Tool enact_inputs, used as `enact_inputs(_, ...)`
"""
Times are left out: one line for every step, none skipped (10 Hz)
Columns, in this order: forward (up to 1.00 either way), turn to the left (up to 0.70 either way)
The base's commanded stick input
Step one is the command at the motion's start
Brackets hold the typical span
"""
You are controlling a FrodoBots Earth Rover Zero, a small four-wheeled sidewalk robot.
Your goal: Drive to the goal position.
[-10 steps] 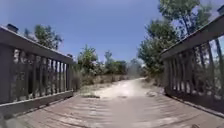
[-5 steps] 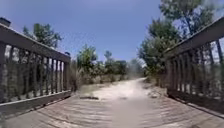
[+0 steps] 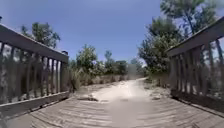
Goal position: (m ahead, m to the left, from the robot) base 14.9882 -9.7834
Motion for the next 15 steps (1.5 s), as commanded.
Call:
enact_inputs(0.3,0.0)
enact_inputs(0.3,0.0)
enact_inputs(0.3,0.0)
enact_inputs(0.3,0.0)
enact_inputs(0.3,0.0)
enact_inputs(0.3,0.0)
enact_inputs(0.3,0.0)
enact_inputs(0.3,0.0)
enact_inputs(0.3,0.0)
enact_inputs(0.3,0.0)
enact_inputs(0.3,0.0)
enact_inputs(0.3,0.0)
enact_inputs(0.3,0.0)
enact_inputs(0.3,0.0)
enact_inputs(0.3,0.0)
